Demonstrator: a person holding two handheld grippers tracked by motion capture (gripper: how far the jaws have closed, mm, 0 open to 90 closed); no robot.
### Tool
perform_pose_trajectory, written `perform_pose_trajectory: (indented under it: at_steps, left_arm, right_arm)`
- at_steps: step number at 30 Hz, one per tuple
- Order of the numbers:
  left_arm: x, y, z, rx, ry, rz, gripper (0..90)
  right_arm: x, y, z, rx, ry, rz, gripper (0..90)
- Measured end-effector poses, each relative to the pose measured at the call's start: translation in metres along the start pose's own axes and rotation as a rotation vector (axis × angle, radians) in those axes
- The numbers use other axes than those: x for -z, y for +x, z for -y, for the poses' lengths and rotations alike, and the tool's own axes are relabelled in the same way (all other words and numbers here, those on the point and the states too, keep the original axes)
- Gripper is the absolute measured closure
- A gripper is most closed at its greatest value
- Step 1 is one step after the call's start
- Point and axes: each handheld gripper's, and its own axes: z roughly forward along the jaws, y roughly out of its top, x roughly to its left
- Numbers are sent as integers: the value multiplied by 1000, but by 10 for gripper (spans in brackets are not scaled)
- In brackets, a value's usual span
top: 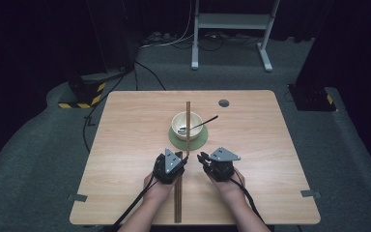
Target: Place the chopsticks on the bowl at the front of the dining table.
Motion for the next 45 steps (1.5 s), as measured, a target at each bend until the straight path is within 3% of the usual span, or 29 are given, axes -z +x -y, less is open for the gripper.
perform_pose_trajectory:
  at_steps: [16,19,22,28,31,37,41,45]
  left_arm:
    - [4,-1,1,-13,-5,10,673]
    - [7,6,-1,-17,-16,1,705]
    - [6,20,-4,-1,-36,-14,757]
    - [-10,46,-5,118,-52,-8,815]
    - [-22,49,-11,125,-50,6,819]
    - [-36,49,-22,147,-58,36,819]
    - [-41,50,-26,167,-63,42,821]
    - [-45,46,-27,156,-64,45,822]
  right_arm:
    - [0,0,0,2,0,0,779]
    - [0,0,1,4,-1,1,777]
    - [0,0,1,9,2,-2,778]
    - [-6,-4,-8,-17,-21,-12,862]
    - [-19,-12,-20,-56,-24,-14,887]
    - [-47,-21,-42,-16,19,15,887]
    - [-53,-16,-48,0,30,27,888]
    - [-58,-13,-46,8,45,59,887]
